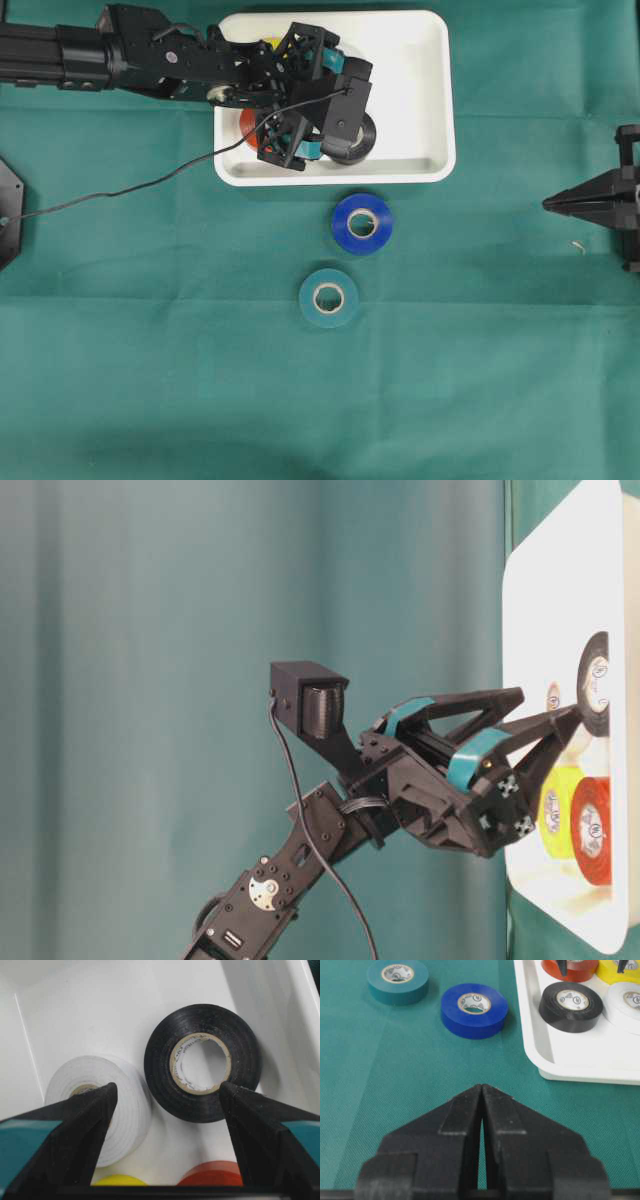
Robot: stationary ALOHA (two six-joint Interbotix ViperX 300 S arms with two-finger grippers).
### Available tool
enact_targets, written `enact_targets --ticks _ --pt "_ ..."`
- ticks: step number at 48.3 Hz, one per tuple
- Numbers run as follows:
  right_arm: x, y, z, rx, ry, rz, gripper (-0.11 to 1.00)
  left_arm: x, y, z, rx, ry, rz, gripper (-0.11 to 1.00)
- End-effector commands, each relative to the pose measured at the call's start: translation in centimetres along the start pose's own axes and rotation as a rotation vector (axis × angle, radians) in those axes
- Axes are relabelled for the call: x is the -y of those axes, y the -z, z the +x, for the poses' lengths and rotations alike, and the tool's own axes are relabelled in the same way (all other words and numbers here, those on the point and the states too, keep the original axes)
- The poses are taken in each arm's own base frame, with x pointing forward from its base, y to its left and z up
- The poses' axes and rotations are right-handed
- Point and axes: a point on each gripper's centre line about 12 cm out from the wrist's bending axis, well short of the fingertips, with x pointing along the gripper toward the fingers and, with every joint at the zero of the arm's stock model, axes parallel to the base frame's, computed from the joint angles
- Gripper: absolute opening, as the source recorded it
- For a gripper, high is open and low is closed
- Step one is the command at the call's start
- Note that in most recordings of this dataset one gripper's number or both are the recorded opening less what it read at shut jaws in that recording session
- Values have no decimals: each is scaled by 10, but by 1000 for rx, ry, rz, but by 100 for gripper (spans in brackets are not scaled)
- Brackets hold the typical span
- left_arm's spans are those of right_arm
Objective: Put the tape into the white case with the left arm.
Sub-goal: 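Open the left gripper to release the black roll and withdraw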
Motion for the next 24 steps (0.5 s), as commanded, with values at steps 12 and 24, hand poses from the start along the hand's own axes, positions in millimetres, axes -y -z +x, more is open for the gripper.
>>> enact_targets --ticks 12,24 --pt "0 -4 1 14 0 -1 -9 2 -21 -55 92 -38 11 84" --pt "0 -4 1 14 -1 0 -9 29 -19 -90 130 -15 -19 84"
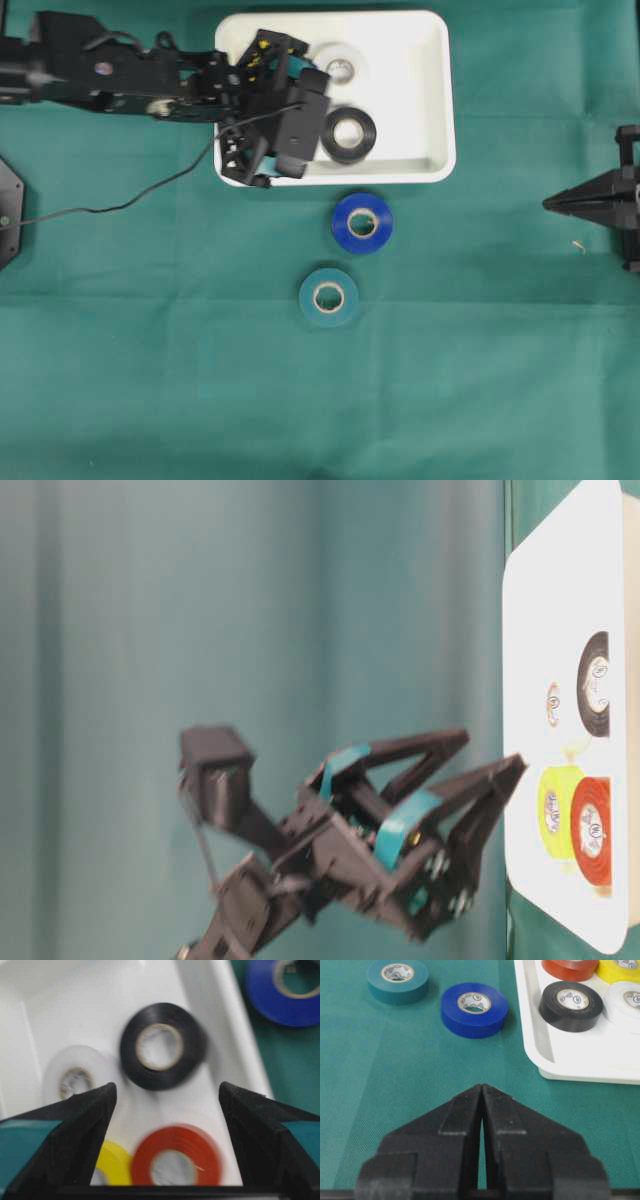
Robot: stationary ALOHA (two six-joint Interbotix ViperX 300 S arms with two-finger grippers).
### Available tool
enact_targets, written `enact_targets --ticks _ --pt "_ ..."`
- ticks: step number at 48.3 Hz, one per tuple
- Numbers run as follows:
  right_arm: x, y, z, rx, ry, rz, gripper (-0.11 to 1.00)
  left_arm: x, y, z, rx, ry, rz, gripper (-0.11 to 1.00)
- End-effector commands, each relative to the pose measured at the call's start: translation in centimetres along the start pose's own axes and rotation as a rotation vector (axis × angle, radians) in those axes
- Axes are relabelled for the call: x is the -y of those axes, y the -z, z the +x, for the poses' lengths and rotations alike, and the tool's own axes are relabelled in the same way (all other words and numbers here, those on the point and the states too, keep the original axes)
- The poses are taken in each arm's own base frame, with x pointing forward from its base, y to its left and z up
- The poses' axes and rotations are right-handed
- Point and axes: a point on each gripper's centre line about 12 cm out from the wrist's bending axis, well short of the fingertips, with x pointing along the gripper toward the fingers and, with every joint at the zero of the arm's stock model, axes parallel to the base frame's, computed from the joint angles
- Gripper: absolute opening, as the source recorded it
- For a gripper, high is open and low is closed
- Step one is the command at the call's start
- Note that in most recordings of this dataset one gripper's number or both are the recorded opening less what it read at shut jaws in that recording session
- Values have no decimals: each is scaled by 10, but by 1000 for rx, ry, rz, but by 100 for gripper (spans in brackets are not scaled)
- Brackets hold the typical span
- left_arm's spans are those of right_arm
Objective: Put the tape into the white case with the left arm.
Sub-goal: 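Open the left gripper to release the black roll and withdraw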
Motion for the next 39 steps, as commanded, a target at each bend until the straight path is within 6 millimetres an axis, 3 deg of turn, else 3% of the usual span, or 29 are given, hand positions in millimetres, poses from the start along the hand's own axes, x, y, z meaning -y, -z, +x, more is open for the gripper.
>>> enact_targets --ticks 1,39 --pt "0 -5 1 15 0 -1 -9 2 -11 -22 53 -17 -23 84" --pt "0 -5 1 17 1 1 -9 69 5 -97 156 68 -149 84"
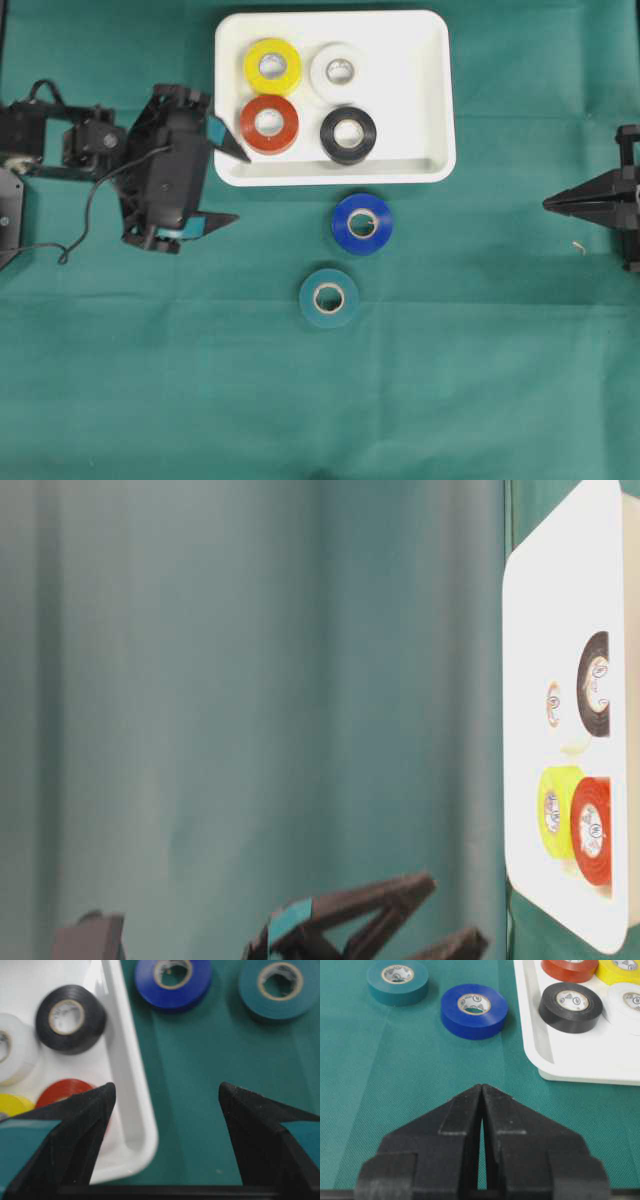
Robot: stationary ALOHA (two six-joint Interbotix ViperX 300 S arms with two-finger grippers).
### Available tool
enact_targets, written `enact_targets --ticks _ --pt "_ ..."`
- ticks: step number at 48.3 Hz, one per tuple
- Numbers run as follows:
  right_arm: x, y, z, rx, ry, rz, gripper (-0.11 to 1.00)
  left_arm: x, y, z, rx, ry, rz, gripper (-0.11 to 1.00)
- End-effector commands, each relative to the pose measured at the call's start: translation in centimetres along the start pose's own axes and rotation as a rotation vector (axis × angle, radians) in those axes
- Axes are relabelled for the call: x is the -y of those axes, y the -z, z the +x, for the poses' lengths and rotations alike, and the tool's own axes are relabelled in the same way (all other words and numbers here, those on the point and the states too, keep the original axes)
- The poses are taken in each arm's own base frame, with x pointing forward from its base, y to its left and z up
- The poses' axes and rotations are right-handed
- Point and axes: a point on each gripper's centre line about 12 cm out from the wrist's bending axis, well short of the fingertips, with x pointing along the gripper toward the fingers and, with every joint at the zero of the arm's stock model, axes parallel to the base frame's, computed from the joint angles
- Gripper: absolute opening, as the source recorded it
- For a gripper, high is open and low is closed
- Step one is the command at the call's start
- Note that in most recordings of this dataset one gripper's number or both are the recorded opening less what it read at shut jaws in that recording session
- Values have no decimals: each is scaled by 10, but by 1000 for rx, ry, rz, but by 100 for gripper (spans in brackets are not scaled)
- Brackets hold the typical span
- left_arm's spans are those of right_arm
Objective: Put the tape into the white case with the left arm.
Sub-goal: 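Open the left gripper to release the black roll and withdraw, then move the left gripper to the teal roll and grip its hole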
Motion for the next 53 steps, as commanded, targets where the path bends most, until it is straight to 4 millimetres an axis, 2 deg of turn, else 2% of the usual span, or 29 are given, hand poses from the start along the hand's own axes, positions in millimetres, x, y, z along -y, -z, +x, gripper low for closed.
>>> enact_targets --ticks 1,15,30,53 --pt "0 -5 1 17 -2 -2 -9 3 -4 -10 35 -1 -5 84" --pt "0 -5 1 17 -2 -2 -9 12 17 -23 25 8 -37 84" --pt "0 -5 1 17 0 0 -9 17 29 -34 35 11 -46 84" --pt "0 -5 1 17 4 2 -9 22 25 -32 41 26 -32 84"
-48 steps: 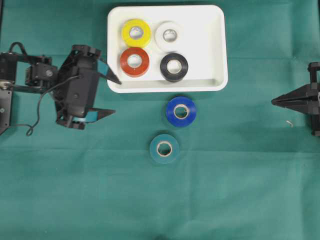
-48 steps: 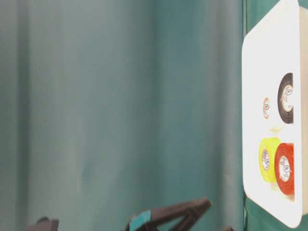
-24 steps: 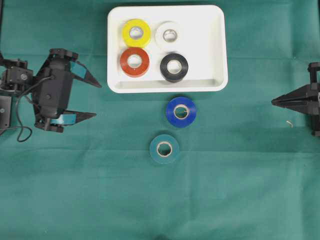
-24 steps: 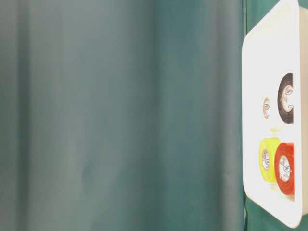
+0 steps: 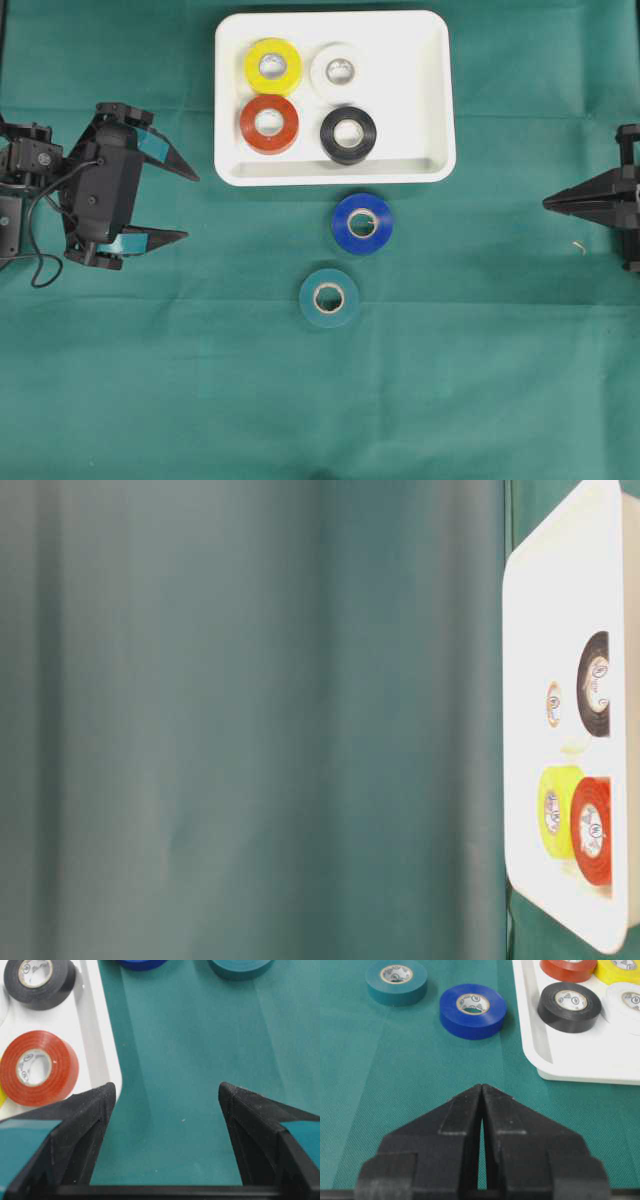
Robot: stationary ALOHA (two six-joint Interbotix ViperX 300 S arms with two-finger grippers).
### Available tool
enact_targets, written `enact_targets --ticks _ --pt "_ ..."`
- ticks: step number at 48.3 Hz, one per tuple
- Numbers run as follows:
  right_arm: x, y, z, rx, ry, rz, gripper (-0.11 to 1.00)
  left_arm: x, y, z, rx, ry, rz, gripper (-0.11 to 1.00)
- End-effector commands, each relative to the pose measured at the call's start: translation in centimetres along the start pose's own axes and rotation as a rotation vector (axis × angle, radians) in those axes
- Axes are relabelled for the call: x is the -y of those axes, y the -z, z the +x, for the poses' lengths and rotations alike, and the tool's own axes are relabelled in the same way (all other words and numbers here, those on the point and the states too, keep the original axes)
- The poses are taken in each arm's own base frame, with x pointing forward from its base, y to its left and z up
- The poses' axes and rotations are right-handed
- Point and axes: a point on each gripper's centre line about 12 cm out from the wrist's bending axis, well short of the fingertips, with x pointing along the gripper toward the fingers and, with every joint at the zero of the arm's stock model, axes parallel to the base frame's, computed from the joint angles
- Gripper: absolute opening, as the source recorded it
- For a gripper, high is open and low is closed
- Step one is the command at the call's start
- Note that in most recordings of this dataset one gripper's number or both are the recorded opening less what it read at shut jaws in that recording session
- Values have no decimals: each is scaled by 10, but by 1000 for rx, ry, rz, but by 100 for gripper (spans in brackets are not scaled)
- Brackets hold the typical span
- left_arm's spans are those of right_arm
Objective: Put the tape into the white case with the left arm.
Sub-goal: 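Move the left gripper to the teal roll and grip its hole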
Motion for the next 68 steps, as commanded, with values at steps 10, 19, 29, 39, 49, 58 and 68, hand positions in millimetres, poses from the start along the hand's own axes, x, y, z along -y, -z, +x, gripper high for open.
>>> enact_targets --ticks 10,19,29,39,49,58,68 --pt "0 -5 1 15 2 1 -9 9 -15 -3 55 22 12 83" --pt "0 -5 1 16 3 3 -9 15 -19 11 48 40 6 84" --pt "0 -5 1 16 4 2 -9 23 -32 35 11 72 27 84" --pt "1 -5 1 16 6 2 -9 44 -45 57 -10 126 71 84" --pt "1 -5 1 16 10 5 -9 67 -63 79 -14 173 114 84" --pt "1 -5 1 16 10 5 -9 79 -74 96 -19 193 131 84" --pt "1 -5 1 16 10 5 -9 84 -79 118 -41 200 122 84"
